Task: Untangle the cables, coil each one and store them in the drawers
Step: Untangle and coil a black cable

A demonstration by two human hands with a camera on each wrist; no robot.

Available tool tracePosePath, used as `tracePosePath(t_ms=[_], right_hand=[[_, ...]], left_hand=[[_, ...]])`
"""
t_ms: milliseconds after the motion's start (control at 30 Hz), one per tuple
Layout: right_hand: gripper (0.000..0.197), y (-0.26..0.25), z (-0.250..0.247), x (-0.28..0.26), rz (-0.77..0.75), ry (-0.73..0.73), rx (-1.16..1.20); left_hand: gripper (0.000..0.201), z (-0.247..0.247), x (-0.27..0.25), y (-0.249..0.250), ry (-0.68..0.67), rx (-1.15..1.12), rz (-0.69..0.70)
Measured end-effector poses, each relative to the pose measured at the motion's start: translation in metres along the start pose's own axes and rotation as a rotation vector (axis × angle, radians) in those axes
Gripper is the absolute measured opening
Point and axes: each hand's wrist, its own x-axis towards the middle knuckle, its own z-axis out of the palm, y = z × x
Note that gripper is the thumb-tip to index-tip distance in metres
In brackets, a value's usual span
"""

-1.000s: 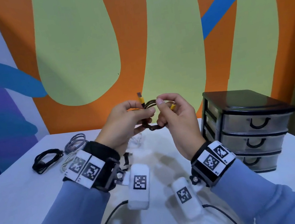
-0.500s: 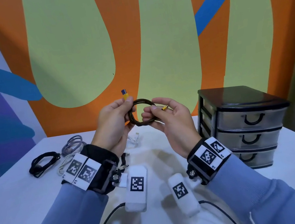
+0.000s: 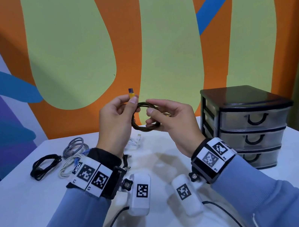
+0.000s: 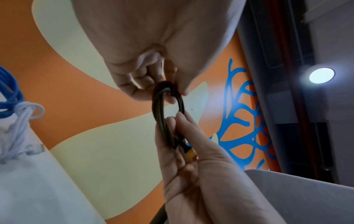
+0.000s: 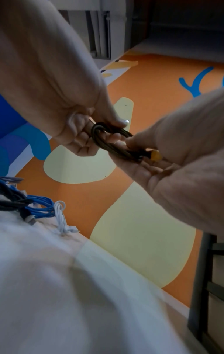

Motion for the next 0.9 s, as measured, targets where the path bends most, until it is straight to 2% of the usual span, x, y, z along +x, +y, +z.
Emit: tracePosePath(t_ms=[133, 267, 433, 600, 733, 833, 900], right_hand=[[0.019, 0.002, -0.001, 0.002, 0.040, 0.017, 0.018], [0.026, 0.007, -0.004, 0.003, 0.053, 0.054, -0.037], [0.015, 0.005, -0.004, 0.004, 0.000, 0.064, -0.058], [0.010, 0.002, -0.003, 0.005, 0.047, 0.082, 0.058], [0.017, 0.003, -0.005, 0.008, 0.042, 0.118, 0.041], [0.013, 0.006, -0.007, 0.009, 0.040, 0.149, 0.015], [0.010, 0.007, -0.008, 0.010, 0.052, 0.155, 0.009]], left_hand=[[0.017, -0.002, 0.004, -0.002, 0.103, -0.039, 0.023], [0.013, -0.004, 0.007, -0.003, 0.145, -0.056, 0.034], [0.021, -0.007, 0.010, -0.007, 0.201, 0.002, 0.042], [0.021, -0.007, 0.011, -0.006, 0.212, -0.005, 0.036], [0.019, -0.009, 0.009, -0.002, 0.160, 0.043, -0.004], [0.035, -0.012, 0.008, 0.005, 0.072, 0.029, -0.095], [0.043, -0.015, 0.007, 0.008, 0.025, 0.063, -0.106]])
